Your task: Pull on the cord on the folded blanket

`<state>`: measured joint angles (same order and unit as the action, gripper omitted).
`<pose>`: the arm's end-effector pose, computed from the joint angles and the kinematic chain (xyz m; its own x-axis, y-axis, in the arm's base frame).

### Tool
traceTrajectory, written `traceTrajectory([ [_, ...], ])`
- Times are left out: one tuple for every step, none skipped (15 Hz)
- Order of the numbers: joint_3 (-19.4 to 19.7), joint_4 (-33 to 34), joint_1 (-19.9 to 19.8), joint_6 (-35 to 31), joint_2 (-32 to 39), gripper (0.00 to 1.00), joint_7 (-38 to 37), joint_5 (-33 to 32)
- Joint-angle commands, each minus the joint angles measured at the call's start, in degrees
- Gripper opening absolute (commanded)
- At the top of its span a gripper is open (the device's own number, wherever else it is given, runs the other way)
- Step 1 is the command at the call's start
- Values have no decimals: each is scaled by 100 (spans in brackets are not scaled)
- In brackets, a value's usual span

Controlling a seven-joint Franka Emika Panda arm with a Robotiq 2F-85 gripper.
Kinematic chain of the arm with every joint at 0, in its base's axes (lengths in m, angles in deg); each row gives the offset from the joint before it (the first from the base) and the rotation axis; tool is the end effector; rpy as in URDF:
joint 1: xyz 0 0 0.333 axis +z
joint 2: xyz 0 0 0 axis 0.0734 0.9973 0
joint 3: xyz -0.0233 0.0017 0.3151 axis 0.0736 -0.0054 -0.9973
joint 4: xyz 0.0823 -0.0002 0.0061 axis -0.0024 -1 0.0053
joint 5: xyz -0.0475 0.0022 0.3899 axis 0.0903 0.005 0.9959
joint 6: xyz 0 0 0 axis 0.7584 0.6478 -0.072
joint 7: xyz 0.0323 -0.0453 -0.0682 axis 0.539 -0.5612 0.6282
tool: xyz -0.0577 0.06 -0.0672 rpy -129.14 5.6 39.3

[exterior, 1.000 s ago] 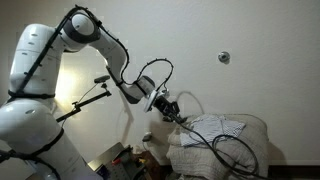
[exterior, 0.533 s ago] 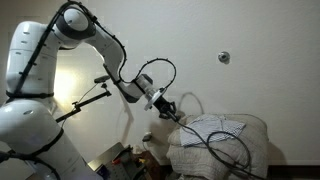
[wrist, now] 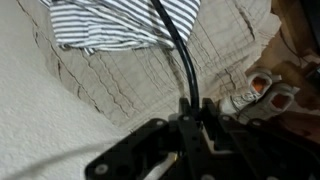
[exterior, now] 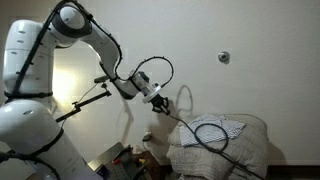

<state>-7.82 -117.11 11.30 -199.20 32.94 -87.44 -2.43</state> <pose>0.4966 0.1981 0.1474 0.4386 0.8885 -0.1353 0.8787 -0.3923 0.2721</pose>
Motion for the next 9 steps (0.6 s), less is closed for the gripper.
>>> traceTrajectory([
  [-280,106,193,287,-217,8,1046,795],
  [-317,200,280,386,-218,8,1240,950],
  [-296,313,389,512,-205,8,1349,1032],
  [-290,421,468,615,-161,8,1492,1122],
  [-237,518,565,724,-128,8,1544,1151],
  [-195,597,605,809,-67,8,1625,1182],
  [-170,636,605,872,-22,17,1724,1218],
  [-120,644,622,971,-5,42,1767,1207],
  [-113,620,574,965,20,43,1899,1225],
])
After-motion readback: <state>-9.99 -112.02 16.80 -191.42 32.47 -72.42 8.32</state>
